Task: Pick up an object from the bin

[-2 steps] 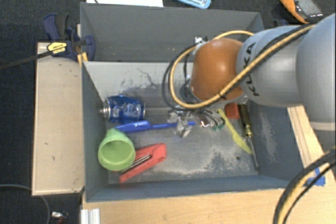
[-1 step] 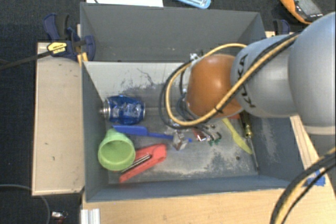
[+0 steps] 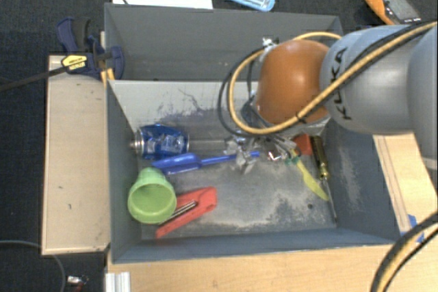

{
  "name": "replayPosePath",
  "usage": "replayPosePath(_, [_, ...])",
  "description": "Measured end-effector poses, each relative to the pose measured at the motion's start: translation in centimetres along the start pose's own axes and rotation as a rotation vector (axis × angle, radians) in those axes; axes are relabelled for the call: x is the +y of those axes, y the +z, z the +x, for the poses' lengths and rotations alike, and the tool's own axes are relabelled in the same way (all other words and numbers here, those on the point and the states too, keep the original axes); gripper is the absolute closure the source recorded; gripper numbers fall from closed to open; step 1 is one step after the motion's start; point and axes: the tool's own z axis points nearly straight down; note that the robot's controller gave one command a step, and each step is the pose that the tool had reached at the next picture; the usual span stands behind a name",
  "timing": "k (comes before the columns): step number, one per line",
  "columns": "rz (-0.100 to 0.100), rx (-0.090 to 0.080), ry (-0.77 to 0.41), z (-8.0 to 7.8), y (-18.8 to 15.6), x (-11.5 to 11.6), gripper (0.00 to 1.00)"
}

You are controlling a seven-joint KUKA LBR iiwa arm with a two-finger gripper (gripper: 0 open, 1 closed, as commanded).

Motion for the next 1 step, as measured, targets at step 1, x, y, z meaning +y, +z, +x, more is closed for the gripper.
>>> replayPosePath(1, [-0.001,0.0,0.032,0.3,-2.53,-0.59,1.0])
